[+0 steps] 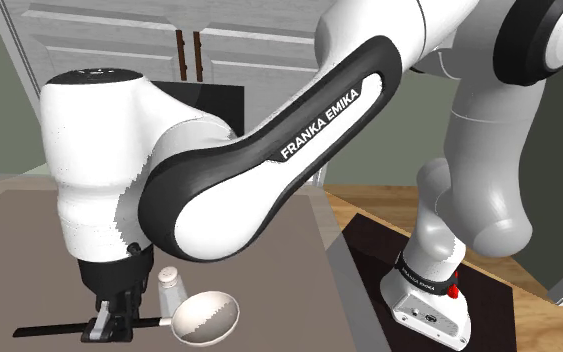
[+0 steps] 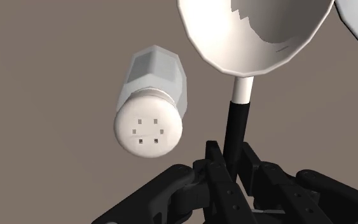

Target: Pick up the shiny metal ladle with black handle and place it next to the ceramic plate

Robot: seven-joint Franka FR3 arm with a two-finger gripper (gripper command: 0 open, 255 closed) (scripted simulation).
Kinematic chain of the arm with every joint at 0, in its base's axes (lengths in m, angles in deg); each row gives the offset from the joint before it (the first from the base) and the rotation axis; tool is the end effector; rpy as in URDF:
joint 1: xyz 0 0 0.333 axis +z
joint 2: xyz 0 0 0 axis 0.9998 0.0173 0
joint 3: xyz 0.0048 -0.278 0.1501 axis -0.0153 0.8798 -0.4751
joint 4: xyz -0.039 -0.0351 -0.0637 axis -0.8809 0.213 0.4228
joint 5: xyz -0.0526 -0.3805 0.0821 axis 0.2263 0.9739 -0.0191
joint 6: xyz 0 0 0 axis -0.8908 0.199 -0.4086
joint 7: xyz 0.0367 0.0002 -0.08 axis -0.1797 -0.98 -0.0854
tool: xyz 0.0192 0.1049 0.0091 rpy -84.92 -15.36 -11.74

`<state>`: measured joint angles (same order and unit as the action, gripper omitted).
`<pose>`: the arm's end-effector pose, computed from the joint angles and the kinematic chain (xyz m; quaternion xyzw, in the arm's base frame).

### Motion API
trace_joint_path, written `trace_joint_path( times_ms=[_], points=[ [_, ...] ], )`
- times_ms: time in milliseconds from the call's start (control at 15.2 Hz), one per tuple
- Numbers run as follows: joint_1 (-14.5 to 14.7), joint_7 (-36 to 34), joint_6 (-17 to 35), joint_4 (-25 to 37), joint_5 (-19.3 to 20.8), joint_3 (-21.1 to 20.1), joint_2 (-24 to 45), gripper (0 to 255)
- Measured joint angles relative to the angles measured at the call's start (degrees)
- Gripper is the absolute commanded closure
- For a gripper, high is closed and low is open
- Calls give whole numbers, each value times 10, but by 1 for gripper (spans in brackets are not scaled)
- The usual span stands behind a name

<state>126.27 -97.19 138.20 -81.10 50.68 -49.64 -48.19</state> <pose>0.3329 0.5171 0.3817 -0.9301 -0.3600 -0.0344 0.0642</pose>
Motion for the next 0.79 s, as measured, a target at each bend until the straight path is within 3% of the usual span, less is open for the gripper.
trace_joint_path(
  times_ms=[396,792],
  points=[
    [3,-4,40,-16,11,4,25,255],
    [4,-6,46,-18,13,5,30,255]
  ],
)
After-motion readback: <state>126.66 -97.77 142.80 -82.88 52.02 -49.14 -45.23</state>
